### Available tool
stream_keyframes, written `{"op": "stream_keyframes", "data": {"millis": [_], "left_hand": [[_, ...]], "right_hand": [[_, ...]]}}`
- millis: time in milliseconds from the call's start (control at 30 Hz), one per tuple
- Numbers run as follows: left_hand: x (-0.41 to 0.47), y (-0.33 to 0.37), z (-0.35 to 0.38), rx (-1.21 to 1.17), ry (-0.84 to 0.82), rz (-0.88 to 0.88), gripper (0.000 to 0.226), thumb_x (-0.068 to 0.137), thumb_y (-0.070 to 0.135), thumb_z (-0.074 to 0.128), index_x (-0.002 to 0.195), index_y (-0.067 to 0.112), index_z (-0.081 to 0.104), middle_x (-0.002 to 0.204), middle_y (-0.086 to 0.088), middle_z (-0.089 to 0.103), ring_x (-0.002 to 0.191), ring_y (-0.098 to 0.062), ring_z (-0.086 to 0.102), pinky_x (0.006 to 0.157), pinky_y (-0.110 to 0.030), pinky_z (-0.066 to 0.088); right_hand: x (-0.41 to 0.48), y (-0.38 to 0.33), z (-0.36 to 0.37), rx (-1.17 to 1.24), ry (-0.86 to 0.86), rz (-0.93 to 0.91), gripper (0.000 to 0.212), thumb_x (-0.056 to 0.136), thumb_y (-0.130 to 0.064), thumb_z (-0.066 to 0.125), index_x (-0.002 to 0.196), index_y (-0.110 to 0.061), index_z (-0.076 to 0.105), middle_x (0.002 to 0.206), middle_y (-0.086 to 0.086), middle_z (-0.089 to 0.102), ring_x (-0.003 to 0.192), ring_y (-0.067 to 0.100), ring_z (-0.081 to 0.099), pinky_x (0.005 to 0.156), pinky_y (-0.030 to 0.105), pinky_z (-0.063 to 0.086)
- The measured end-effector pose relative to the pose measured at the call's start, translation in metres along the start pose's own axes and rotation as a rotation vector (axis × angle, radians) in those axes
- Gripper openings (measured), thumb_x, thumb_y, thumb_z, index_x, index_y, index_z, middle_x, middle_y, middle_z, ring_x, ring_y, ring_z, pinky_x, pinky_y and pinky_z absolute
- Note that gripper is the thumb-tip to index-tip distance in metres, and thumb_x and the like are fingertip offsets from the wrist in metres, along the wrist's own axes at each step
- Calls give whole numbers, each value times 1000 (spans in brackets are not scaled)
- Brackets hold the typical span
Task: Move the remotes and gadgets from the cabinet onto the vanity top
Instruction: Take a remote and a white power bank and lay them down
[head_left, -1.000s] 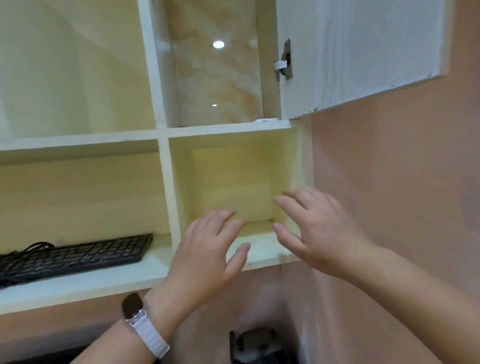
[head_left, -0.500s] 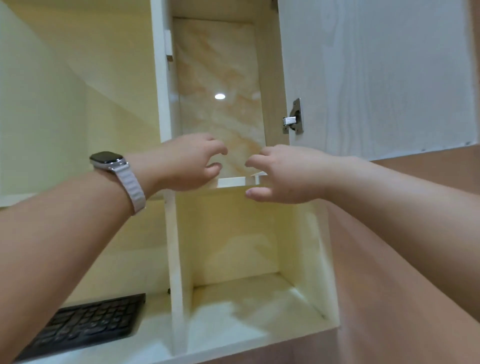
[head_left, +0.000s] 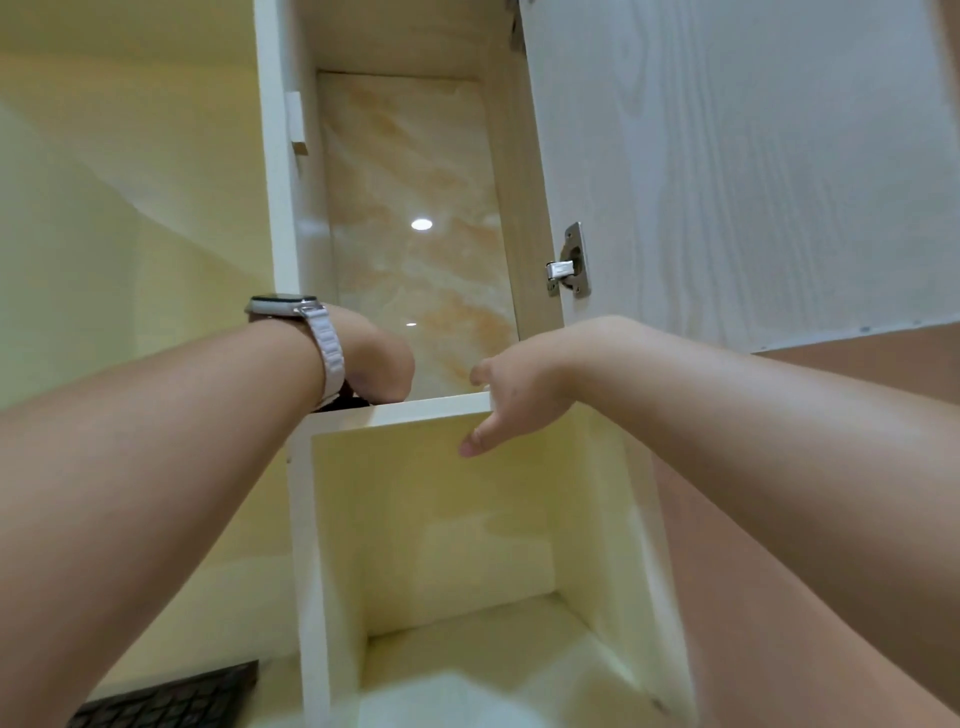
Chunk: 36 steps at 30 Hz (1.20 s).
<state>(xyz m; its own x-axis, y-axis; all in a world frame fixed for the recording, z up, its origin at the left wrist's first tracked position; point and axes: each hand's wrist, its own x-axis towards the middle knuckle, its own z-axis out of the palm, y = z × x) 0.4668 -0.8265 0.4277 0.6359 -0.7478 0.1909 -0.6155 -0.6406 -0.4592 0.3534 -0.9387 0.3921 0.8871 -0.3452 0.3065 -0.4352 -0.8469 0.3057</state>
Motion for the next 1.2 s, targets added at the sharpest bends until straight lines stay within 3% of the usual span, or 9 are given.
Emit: {"op": "stream_keyframes", "data": {"millis": [167, 300, 500, 600, 700, 867, 933, 1000, 1200], "left_hand": [[-13, 7, -2, -21, 30, -32, 29, 94, 1, 40, 114, 20, 50, 109, -5, 44, 93, -22, 41, 53, -13, 37], [-27, 10, -10, -102, 104, -22, 51, 89, 4, 42, 136, 23, 49, 95, 7, 51, 81, -15, 52, 65, -24, 43], [-55, 4, -7, -183, 136, -17, 46, 89, 13, 44, 134, 12, 49, 127, -8, 59, 101, -27, 59, 71, -31, 47], [-66, 3, 1, -184, 148, -6, 32, 86, 9, 38, 108, 2, 61, 103, -15, 66, 88, -33, 61, 69, -36, 50], [-79, 10, 3, -162, 216, -11, 21, 86, 7, 38, 83, 4, 59, 75, -10, 54, 65, -25, 46, 53, -30, 34], [-91, 16, 24, -151, 431, -51, 18, 92, 28, 45, 98, 13, 55, 92, -7, 60, 82, -26, 59, 68, -36, 51], [-92, 16, 34, -166, 518, -65, 12, 94, 26, 45, 94, 15, 50, 91, -6, 56, 79, -25, 55, 66, -38, 49], [-94, 14, 41, -187, 612, -95, 7, 95, 21, 43, 91, 16, 47, 86, -4, 53, 72, -22, 51, 55, -35, 41], [-111, 18, 70, -243, 811, -141, 18, 91, 12, 45, 107, 14, 53, 101, -6, 53, 92, -29, 54, 67, -41, 50]], "right_hand": [[-4, 4, 8, 62, 132, -36, 89, 77, -73, 56, 149, -29, 26, 113, -2, 57, 106, 26, 53, 90, 39, 47], [-11, 6, 19, 114, 322, -109, 74, 82, -60, 61, 143, -25, 37, 125, 2, 53, 115, 24, 50, 82, 34, 44], [-31, 7, 28, 189, 509, -148, 40, 89, -42, 59, 122, -19, 56, 110, 1, 51, 106, 21, 48, 83, 35, 46], [-37, 9, 28, 169, 558, -156, 28, 90, -36, 57, 111, -16, 60, 104, 1, 49, 99, 21, 48, 75, 31, 42], [-42, 11, 27, 158, 590, -164, 27, 93, -34, 58, 110, -13, 61, 105, 3, 49, 99, 22, 48, 79, 32, 42], [-52, 12, 33, 9, 791, -144, 9, 85, -4, 60, 93, -7, 58, 87, 7, 53, 77, 26, 50, 61, 40, 48], [-58, 12, 39, -98, 877, -115, 24, 65, 3, 72, 75, -8, 54, 69, 6, 50, 58, 26, 43, 41, 30, 28], [-64, 10, 48, -148, 961, -72, 32, 54, 3, 75, 67, -11, 50, 61, 5, 47, 51, 25, 37, 45, 27, 15], [-74, 8, 79, 2, 1211, -15, 18, 63, 3, 69, 75, -5, 57, 69, 11, 55, 55, 31, 47, 44, 30, 32]]}}
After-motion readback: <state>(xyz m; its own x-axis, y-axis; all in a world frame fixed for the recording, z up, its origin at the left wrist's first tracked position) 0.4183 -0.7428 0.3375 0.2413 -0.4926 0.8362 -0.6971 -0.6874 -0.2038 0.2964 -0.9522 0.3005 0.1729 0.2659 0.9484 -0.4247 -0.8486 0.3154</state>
